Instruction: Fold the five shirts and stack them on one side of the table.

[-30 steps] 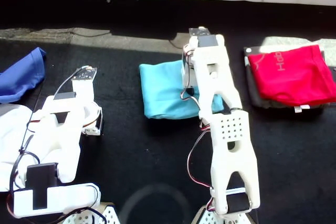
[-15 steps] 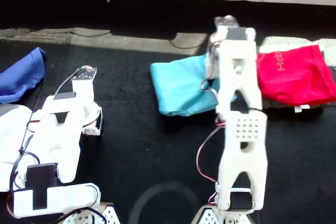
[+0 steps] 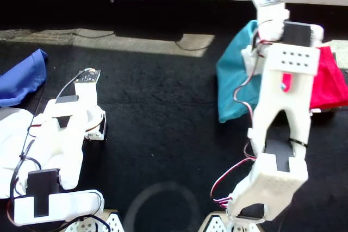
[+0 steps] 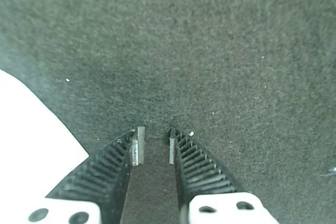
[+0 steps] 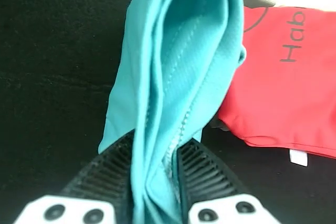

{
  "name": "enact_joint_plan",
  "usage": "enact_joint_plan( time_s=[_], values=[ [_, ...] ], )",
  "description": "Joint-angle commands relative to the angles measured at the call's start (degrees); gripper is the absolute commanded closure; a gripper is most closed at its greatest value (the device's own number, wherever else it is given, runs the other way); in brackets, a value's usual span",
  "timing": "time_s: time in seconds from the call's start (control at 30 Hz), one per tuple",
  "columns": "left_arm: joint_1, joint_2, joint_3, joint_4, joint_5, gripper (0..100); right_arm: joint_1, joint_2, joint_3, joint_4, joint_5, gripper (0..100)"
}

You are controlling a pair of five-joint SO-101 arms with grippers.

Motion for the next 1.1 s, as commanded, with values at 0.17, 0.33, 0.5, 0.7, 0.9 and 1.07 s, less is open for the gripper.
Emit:
enact_joint_plan(
  time_s=[0.17,0.33,0.5,0.7,0.9,1.07],
  values=[
    [-0.4,0.04,0.31,-1.76,-0.44,90,9.54,-3.82,-0.04,-1.63,7.12,99.3],
    [-0.4,0.04,0.31,-1.76,-0.44,90,15.16,-3.74,-0.04,-6.02,10.9,99.3],
    [-0.4,0.04,0.31,-1.76,-0.44,90,19.74,-2.15,0.04,-13.23,14.59,99.3],
    [-0.4,0.04,0.4,-1.76,-0.44,90,24.84,9.27,-0.04,-25.19,16.35,99.3],
    [-0.4,0.04,0.4,-1.76,-0.35,90,27.74,18.68,-0.57,-35.82,16.26,99.3],
    [-0.4,0.04,0.4,-1.76,-0.35,90,28.53,25.63,-9.71,-36.7,16.18,99.3]
  ],
)
